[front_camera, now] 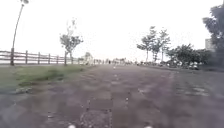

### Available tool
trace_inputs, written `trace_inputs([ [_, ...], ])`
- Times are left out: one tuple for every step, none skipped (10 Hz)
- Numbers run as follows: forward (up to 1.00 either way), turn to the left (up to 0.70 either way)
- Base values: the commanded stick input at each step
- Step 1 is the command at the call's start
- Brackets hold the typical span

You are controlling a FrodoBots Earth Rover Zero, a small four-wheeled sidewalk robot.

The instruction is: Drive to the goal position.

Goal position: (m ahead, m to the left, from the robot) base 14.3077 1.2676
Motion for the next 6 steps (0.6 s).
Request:
trace_inputs([
  [1.0, 0.04],
  [1.0, 0.04],
  [1.0, 0.17],
  [1.0, 0.41],
  [1.0, 0.42],
  [1.0, 0.44],
])
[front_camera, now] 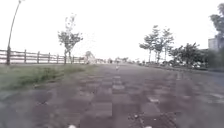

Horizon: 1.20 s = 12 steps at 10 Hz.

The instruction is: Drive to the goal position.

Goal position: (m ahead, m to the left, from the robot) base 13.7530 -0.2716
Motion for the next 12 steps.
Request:
trace_inputs([
  [1.0, 0.18],
  [1.0, 0.04],
  [1.0, 0.04],
  [1.0, 0.04],
  [1.0, 0.04],
  [1.0, 0.04],
  [1.0, 0.04],
  [1.0, 0.04],
  [1.0, 0.04],
  [1.0, 0.04],
  [1.0, 0.04],
  [1.0, 0.04],
])
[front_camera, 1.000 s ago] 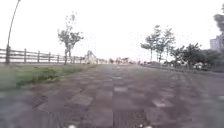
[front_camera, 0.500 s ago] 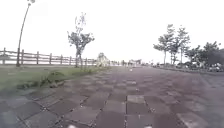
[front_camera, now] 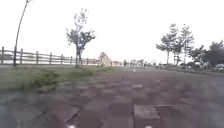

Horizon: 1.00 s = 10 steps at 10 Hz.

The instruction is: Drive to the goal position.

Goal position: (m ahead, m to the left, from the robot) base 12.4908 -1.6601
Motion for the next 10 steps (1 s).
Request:
trace_inputs([
  [1.0, 0.04],
  [1.0, 0.04],
  [1.0, 0.04],
  [1.0, 0.04],
  [1.0, 0.04],
  [1.0, 0.04],
  [1.0, 0.04],
  [1.0, 0.04],
  [1.0, 0.04],
  [1.0, 0.04],
])
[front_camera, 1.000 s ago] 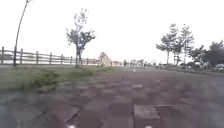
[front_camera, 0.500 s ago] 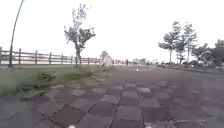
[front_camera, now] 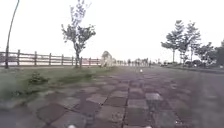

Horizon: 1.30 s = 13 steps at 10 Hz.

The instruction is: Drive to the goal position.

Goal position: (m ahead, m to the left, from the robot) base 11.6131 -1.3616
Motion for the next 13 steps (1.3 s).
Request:
trace_inputs([
  [1.0, 0.04],
  [1.0, 0.04],
  [1.0, 0.04],
  [1.0, 0.04],
  [1.0, 0.04],
  [1.0, 0.04],
  [1.0, 0.04],
  [1.0, 0.04],
  [1.0, 0.04],
  [1.0, 0.04],
  [1.0, -0.06],
  [1.0, -0.31],
  [1.0, -0.36],
])
